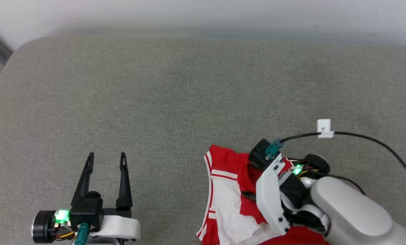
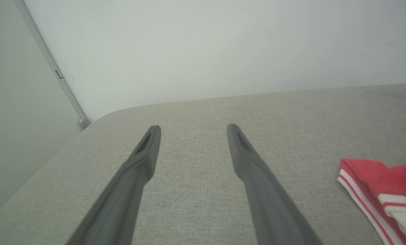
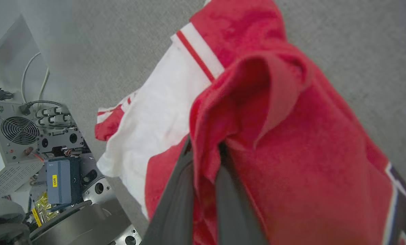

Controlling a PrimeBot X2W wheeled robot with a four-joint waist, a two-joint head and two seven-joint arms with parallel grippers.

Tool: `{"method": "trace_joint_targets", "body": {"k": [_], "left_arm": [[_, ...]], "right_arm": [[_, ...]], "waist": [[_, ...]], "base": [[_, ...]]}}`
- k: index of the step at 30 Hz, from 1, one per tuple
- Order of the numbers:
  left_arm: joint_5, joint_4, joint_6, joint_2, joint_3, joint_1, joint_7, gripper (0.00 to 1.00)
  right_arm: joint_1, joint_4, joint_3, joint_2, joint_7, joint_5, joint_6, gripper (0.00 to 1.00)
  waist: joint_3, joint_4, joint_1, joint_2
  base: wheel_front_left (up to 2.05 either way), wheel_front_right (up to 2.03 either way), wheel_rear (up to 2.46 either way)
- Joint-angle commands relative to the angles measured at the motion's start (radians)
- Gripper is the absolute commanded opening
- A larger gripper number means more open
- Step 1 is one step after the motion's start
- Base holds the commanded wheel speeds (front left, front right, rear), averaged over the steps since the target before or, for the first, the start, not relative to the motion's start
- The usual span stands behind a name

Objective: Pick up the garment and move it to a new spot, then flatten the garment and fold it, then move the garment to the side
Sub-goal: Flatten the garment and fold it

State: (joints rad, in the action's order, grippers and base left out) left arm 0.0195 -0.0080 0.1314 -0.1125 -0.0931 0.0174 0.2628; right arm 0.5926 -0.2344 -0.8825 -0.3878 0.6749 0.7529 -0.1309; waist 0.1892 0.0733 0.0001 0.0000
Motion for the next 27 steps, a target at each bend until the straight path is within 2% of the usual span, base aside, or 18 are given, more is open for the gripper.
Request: {"method": "trace_joint_targets", "body": {"k": [1,7,8,9,10,15,19,23,27], "left_arm": [[-0.008,0.002,-0.003,0.005,0.0,-0.012,0.003,1.0],[-0.009,0.012,-0.006,0.009,-0.003,-0.024,0.003,1.0],[-0.009,0.014,-0.005,0.009,-0.001,-0.021,0.003,1.0],[-0.009,0.016,-0.004,0.009,0.002,-0.016,0.003,1.0],[-0.009,0.019,-0.004,0.008,0.005,-0.011,0.003,1.0],[-0.007,0.026,-0.003,0.005,0.015,0.005,0.003,1.0],[-0.002,0.023,-0.003,0.008,0.023,0.021,0.003,1.0],[-0.002,0.018,-0.004,0.009,0.03,0.032,0.003,1.0],[-0.004,0.014,-0.007,0.01,0.033,0.04,0.003,1.0]], "right_arm": [[0.012,-0.022,-0.016,0.011,-0.007,-0.011,0.0,0.0],[0.028,-0.184,-0.124,0.034,-0.07,-0.017,0.001,0.0],[0.039,-0.187,-0.139,0.03,-0.093,-0.026,0.001,0.16],[0.05,-0.183,-0.149,0.025,-0.117,-0.029,0.001,0.42],[0.058,-0.176,-0.149,0.018,-0.146,-0.026,0.001,1.0],[0.081,-0.103,-0.128,-0.042,-0.282,-0.061,0.001,1.0],[0.052,-0.033,-0.023,-0.104,-0.369,-0.075,0.001,1.0],[0.002,0.005,0.159,-0.133,-0.507,-0.166,0.001,1.0],[-0.095,0.012,0.401,-0.091,-0.693,-0.304,0.001,1.0]], "waist": [[0.008,0.004,-0.0001,0.0],[0.02,0.003,-0.0001,0.0],[0.017,0.0,-0.0001,0.0],[0.011,-0.004,-0.0001,0.0],[0.005,-0.008,-0.0001,0.0],[-0.037,-0.03,-0.0001,0.0],[-0.065,-0.049,-0.0001,0.0],[-0.082,-0.069,-0.0001,0.0],[-0.097,-0.082,-0.0001,0.0]], "base": [[0.0,0.0,0.0],[0.0,0.0,0.0],[0.0,0.0,0.0],[0.0,0.0,0.0],[0.0,0.0,0.0],[0.0,0.0,0.0],[0.0,0.0,0.0],[0.0,0.0,0.0],[0.0,0.0,0.0]]}}
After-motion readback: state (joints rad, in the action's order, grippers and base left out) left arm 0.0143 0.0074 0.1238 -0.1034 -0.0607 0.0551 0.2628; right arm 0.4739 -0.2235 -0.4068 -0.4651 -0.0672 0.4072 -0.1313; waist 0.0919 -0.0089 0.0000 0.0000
